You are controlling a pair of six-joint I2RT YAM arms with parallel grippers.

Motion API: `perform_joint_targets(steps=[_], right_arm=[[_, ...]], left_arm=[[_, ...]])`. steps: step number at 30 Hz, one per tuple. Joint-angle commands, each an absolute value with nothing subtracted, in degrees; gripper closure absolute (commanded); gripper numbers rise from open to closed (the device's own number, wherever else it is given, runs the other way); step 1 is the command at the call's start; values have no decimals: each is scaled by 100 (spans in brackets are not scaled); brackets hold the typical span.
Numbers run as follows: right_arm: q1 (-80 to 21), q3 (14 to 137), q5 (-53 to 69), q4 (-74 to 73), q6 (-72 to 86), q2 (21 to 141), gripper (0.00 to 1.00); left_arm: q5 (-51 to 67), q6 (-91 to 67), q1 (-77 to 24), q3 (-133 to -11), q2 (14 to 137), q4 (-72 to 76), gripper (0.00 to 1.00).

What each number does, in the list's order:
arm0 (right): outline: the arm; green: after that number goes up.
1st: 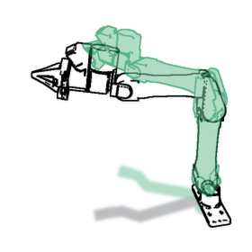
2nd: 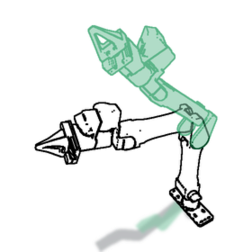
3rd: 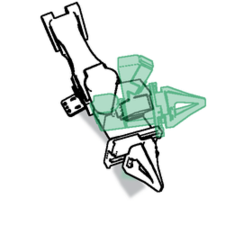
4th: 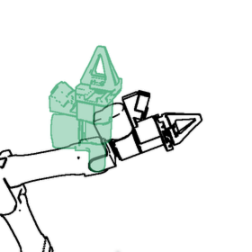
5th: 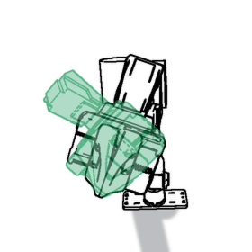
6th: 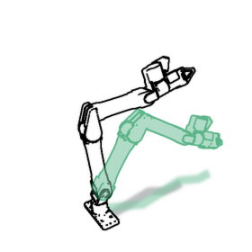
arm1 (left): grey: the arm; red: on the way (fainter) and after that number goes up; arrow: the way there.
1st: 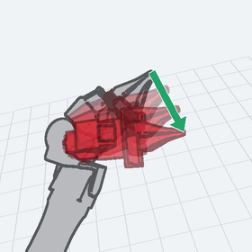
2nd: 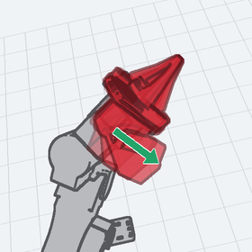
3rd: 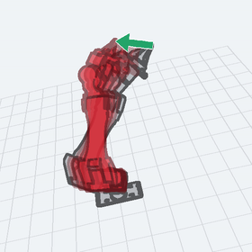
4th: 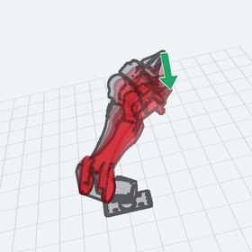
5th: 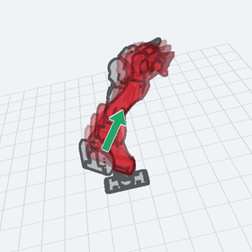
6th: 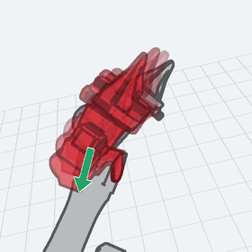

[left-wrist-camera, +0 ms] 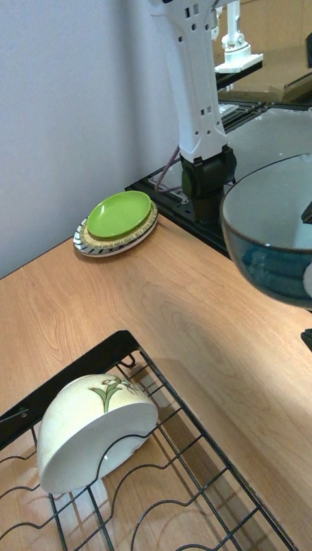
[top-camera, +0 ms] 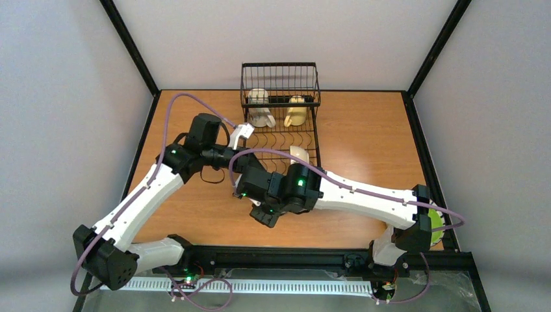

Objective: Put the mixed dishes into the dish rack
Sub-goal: Pass from the right arm to the left

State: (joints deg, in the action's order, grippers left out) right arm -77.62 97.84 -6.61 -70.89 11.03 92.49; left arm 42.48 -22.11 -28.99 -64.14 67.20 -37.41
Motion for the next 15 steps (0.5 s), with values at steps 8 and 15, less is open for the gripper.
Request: perform_joint_targets(steps=[8, 15], right_arm=[[-7479, 10010, -602, -6960, 666, 9435, 98], [-7449, 10270, -589, -6959, 526, 9633, 98]], left_arm=[[4220, -1696, -2949, -6631, 6532, -4298, 12], [4030, -1592, -3026, -6662, 6564, -4461, 12]])
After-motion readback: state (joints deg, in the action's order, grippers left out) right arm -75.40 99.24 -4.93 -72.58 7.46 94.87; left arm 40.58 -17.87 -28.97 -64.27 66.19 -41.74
